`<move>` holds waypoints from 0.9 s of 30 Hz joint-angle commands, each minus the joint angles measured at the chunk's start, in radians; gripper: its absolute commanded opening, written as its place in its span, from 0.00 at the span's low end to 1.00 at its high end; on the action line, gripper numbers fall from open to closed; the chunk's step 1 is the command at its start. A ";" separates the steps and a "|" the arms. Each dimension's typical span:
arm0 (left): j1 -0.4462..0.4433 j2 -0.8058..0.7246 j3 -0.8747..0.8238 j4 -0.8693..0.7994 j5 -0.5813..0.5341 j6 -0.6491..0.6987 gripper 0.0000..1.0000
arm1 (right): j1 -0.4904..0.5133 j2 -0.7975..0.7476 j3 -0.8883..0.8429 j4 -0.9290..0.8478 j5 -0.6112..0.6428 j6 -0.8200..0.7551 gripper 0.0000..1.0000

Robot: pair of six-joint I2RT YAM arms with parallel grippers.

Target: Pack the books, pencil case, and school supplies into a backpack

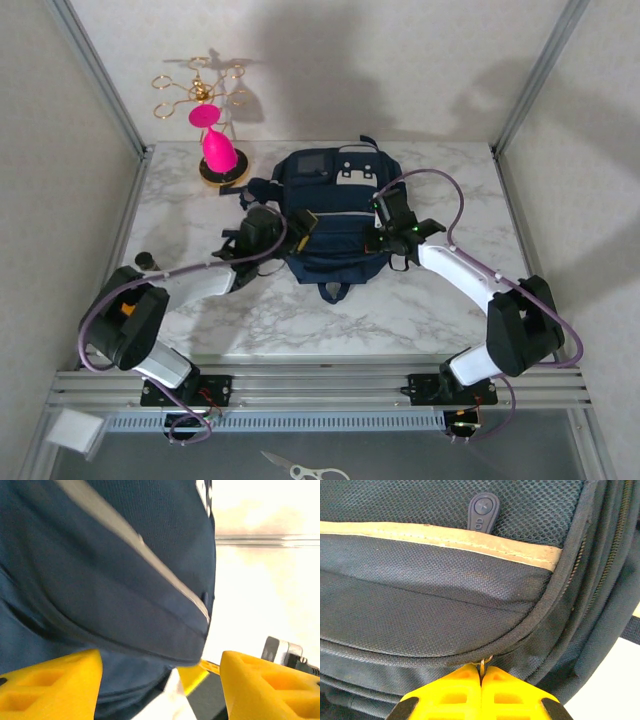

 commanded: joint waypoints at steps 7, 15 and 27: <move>-0.109 0.185 0.130 0.078 -0.269 -0.265 0.45 | -0.003 -0.029 -0.041 0.081 -0.031 -0.022 0.00; -0.061 0.161 0.090 -0.057 -0.404 -0.215 0.00 | -0.038 -0.031 -0.025 0.037 0.098 -0.020 0.00; 0.182 0.001 0.041 -0.300 -0.218 0.189 0.00 | -0.108 0.036 0.071 0.113 0.217 -0.137 0.00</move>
